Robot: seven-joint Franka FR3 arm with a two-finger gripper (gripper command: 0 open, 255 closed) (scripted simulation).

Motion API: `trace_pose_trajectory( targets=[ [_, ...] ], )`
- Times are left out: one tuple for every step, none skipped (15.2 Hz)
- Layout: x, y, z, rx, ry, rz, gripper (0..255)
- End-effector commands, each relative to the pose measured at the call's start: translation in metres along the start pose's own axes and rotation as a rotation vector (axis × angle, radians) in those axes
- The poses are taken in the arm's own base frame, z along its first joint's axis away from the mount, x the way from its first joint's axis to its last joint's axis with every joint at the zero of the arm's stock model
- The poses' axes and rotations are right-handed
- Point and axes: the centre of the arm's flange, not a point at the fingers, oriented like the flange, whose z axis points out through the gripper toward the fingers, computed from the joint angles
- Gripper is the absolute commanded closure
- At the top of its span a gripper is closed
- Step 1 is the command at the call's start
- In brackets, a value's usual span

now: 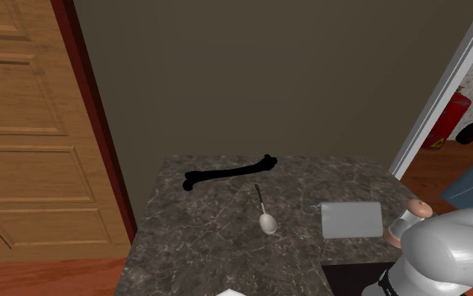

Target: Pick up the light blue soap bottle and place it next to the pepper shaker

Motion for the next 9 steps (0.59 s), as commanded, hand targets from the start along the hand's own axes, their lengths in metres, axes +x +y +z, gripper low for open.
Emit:
trace_pose_trajectory(
  targets=[
    [0.0, 0.0, 0.011, -0.001, 0.0, 0.0, 255],
    [0.0, 0.0, 0.017, -0.001, 0.0, 0.0, 255],
    [0.0, 0.0, 0.022, -0.001, 0.0, 0.0, 255],
    [-0.001, 0.0, 0.027, -0.001, 0.0, 0.0, 255],
    [-0.001, 0.0, 0.032, -0.001, 0.0, 0.0, 255],
    [-0.001, 0.0, 0.038, -0.001, 0.0, 0.0, 255],
    [-0.002, 0.0, 0.043, -0.001, 0.0, 0.0, 255],
    [-0.002, 0.0, 0.048, -0.001, 0.0, 0.0, 255],
    [-0.002, 0.0, 0.053, -0.001, 0.0, 0.0, 255]
  ],
)
